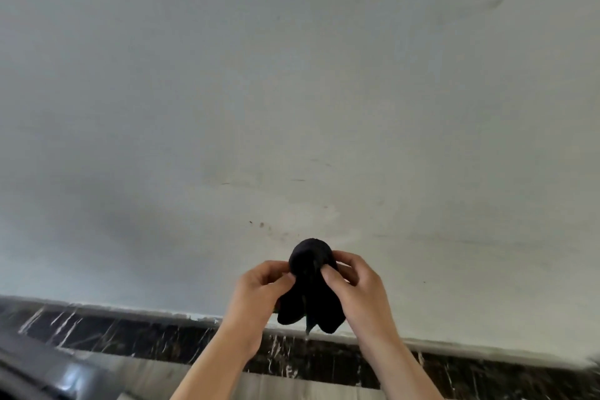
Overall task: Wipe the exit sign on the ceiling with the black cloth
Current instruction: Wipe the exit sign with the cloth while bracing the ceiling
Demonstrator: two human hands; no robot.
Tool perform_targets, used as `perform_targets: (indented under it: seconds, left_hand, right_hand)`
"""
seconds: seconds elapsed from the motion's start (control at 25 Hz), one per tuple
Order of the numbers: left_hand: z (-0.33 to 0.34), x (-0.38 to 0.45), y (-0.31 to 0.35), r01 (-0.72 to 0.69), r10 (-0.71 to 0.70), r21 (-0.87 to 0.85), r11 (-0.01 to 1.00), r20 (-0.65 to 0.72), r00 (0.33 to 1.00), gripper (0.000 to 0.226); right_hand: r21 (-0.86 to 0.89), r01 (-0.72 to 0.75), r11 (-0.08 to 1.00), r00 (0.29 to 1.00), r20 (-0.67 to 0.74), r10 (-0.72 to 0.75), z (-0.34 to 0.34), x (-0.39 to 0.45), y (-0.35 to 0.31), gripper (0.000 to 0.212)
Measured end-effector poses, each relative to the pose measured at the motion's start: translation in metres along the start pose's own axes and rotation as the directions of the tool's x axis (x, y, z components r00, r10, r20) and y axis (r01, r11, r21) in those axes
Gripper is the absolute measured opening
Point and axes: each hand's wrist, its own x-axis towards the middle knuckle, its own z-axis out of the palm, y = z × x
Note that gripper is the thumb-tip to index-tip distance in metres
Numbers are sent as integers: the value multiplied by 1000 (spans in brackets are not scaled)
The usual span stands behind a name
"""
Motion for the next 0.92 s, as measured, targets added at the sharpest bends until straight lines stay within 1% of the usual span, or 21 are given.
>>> perform_targets:
  seconds: [0.08, 0.2, 0.28, 0.36, 0.48, 0.56, 0.6, 0.68, 0.76, 0.84, 0.88, 0.92]
  left_hand:
    - [2, 18, -11, 50, -50, -19, 999, 17, 999, 15]
    - [4, 46, -42, 68, -68, -9, 998, 62, 996, 11]
    - [7, 66, -74, 95, -91, -37, 995, 97, 991, 12]
    - [7, 87, -110, 131, -122, -59, 990, 124, 985, 20]
    - [10, 117, -168, 171, -163, -68, 983, 108, 981, 20]
    - [14, 138, -204, 208, -200, -79, 975, 93, 975, 17]
    - [15, 151, -221, 223, -215, -87, 971, 93, 972, 17]
    - [18, 177, -252, 230, -218, -101, 968, 115, 969, 19]
    - [20, 197, -283, 200, -184, -90, 976, 157, 970, 25]
    - [21, 210, -299, 157, -143, -61, 986, 186, 972, 27]
    - [21, 215, -314, 113, -104, -35, 993, 184, 977, 27]
    - [20, 221, -325, 60, -59, -1, 998, 154, 986, 28]
  right_hand:
    - [-80, 9, 997, 1000, 11, -9, 2, 8, 13, 22]
    - [-153, 24, 988, 1000, 15, -22, 3, 24, 44, 25]
    - [-157, 12, 987, 1000, -3, -13, 4, 41, 78, 24]
    - [-164, -3, 986, 1000, -26, -1, 10, 59, 119, 25]
    - [-192, 15, 981, 1000, 5, -14, 21, 80, 178, 26]
    - [-219, 57, 974, 995, 88, -39, 27, 89, 212, 35]
    - [-238, 76, 968, 990, 130, -45, 30, 96, 229, 44]
    - [-283, 101, 954, 986, 156, -59, 36, 112, 264, 57]
    - [-331, 143, 933, 987, 113, -111, 42, 126, 301, 56]
    - [-325, 146, 934, 989, 27, -145, 44, 138, 327, 49]
    - [-306, 146, 941, 987, -25, -161, 47, 142, 345, 45]
    - [-282, 147, 948, 983, -62, -171, 50, 148, 362, 42]
